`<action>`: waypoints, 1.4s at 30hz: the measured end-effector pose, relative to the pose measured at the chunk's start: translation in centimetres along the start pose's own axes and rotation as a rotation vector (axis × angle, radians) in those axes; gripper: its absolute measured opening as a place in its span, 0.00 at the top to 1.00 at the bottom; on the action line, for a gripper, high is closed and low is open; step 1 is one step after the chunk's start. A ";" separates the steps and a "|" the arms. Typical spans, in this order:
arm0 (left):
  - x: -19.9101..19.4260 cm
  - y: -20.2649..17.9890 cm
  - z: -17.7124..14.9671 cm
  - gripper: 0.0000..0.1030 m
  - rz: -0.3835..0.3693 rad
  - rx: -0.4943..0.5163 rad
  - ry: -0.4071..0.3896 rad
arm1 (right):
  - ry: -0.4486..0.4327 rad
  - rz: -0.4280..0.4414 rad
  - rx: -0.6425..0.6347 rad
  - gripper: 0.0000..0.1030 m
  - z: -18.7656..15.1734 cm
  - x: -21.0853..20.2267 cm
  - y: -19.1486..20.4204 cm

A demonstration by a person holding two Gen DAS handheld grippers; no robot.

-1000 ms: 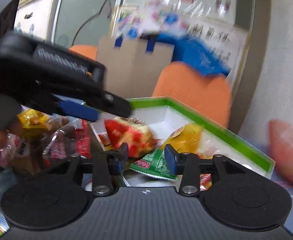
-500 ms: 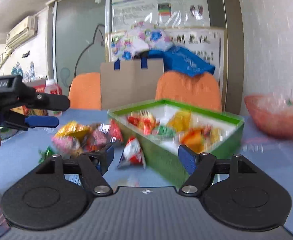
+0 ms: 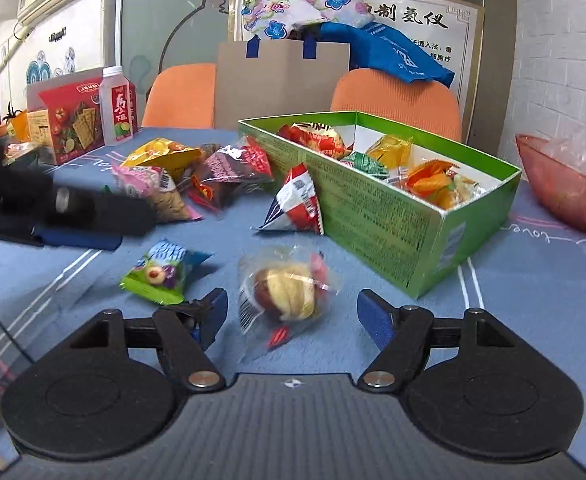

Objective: Organize snacks
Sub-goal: 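Reach the left tool to the clear-wrapped round cake and grasp it, then carry the clear-wrapped cake into the green box and open the left tool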

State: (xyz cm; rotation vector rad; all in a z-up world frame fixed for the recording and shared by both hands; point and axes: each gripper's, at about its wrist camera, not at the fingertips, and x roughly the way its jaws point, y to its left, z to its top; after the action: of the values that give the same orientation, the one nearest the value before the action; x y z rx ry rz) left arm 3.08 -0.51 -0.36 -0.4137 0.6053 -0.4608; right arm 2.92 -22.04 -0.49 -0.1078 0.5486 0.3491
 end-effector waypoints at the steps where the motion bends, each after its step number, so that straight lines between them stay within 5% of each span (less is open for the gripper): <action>1: -0.1 0.1 -0.2 0.00 -0.001 -0.007 0.000 | -0.001 0.000 -0.005 0.00 0.1 0.1 0.0; 10: 1.9 -2.0 1.3 0.00 -0.134 0.032 0.031 | 0.032 0.048 -0.012 0.07 -0.3 0.5 -0.1; 16: 7.5 -2.7 1.8 0.03 -0.155 0.042 0.155 | 0.037 0.044 0.020 0.07 -0.6 0.1 -0.8; 19: 8.3 -2.8 1.8 0.10 -0.142 0.056 0.153 | 0.038 0.045 0.028 0.07 -0.6 0.3 -1.1; 23: 9.0 -3.3 1.4 0.22 -0.112 0.097 0.165 | 0.044 0.025 0.031 0.29 -0.5 0.8 -1.0; 25: 9.3 -3.3 1.0 0.26 -0.111 0.112 0.179 | 0.034 0.002 0.033 0.52 -0.5 0.7 -1.0; 28: 9.3 -2.9 0.7 0.27 -0.118 0.075 0.177 | 0.039 -0.008 0.055 0.54 -0.7 0.6 -1.8; 31: 8.4 -2.5 0.9 0.00 -0.154 0.032 0.142 | 0.040 0.006 0.044 0.40 -0.8 0.2 -2.3; 34: 7.6 -2.1 1.6 0.00 -0.156 -0.020 0.081 | 0.009 -0.001 0.022 0.00 -0.7 -0.3 -2.4; 42: 11.0 -2.4 3.3 0.00 -0.121 -0.033 0.120 | 0.049 -0.005 -0.015 0.00 0.9 1.8 -2.2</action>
State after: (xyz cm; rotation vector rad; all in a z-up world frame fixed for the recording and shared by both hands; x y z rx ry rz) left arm 12.46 -7.39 -1.55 -0.4581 0.7077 -0.5948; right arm 5.61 -23.40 -0.63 -0.1327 0.5939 0.3465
